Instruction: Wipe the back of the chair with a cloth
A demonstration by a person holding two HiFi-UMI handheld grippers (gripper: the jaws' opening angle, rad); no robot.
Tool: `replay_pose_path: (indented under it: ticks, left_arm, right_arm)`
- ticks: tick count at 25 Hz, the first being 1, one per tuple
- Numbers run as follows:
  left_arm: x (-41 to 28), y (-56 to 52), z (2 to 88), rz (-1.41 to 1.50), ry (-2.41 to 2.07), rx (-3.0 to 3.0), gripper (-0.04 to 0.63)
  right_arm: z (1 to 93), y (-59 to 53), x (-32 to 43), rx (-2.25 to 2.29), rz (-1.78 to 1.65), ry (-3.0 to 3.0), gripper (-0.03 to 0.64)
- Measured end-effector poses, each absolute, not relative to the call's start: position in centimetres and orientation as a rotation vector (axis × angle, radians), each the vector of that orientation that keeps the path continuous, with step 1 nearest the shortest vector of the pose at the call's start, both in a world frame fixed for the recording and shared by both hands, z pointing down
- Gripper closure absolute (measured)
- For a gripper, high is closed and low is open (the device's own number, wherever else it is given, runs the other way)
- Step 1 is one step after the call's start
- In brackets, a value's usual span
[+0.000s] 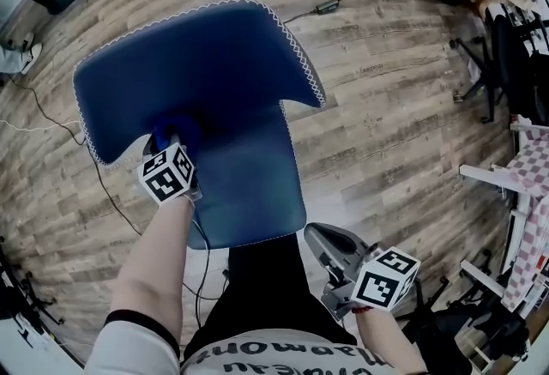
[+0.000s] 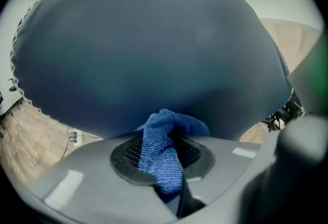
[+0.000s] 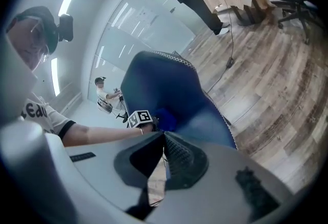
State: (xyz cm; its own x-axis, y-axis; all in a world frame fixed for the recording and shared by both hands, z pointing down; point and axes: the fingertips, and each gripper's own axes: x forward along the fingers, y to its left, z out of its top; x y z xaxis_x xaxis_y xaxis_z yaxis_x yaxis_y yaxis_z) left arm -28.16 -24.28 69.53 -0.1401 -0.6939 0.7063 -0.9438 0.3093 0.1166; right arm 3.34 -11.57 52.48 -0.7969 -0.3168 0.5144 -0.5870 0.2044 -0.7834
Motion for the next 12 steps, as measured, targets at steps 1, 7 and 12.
replay_pose_path:
  ticks: [1,7,12]
  left_arm:
    - [-27.7,-24.4,69.7,0.455,-1.904,1.434,0.535]
    - [-24.3,-25.9,70.4,0.444,-1.841,1.462,0.537]
    - [-20.6,-27.1,70.8,0.44,-1.766,1.53,0.537]
  right_arm:
    - [52.5,-11.5,3.5,0.863,1.633,-2.236,0.603]
    - [52.8,-11.2,4.6,0.891,1.625,-2.221,0.603]
    - [53.2,-11.2,5.5,0.926,1.639,-2.209,0.603]
